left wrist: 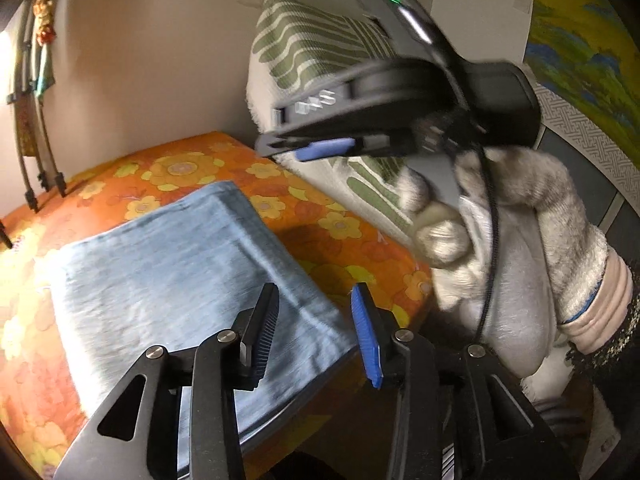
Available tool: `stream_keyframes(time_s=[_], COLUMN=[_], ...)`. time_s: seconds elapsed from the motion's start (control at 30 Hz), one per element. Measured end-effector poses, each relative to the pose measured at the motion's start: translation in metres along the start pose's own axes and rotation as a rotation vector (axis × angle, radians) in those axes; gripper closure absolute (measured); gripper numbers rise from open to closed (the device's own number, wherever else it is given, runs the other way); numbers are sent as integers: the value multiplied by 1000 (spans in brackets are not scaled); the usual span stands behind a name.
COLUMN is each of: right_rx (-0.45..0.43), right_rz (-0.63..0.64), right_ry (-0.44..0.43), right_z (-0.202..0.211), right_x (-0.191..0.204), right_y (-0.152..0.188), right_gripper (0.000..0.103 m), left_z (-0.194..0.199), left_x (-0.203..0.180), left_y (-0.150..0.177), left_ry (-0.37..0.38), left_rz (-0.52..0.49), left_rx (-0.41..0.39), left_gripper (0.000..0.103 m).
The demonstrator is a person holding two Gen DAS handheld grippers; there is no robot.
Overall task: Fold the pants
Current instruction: 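Open both tools to release the folded jeans and pull back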
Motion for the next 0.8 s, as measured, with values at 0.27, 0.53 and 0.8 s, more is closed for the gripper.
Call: stream_keyframes(time_s=[0.27,0.53,0.8], right_rx=[-38,-16,-8], right_rz=[66,102,72], right_ry=[43,23,13], right_z=[22,20,-3], right_x=[20,39,41], right_y=[15,39,52], right_gripper=[48,44,42], left_z=[24,45,58], left_x=[50,121,169], left_y=[14,34,45], left_ry=[-56,-140,-175], left_rz=[55,140,240], left_rx=[-4,12,17], left_gripper=[64,64,63])
Point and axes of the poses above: each gripper's, at about its wrist camera, not at the fingertips, and z roughly against the way its jaws point, x to its left, y to its underside, the point moved 5 cm from there along -z, roughly the way its jaws point, and after that the axes turned 4 degrees about z, right-handed, at the moved point
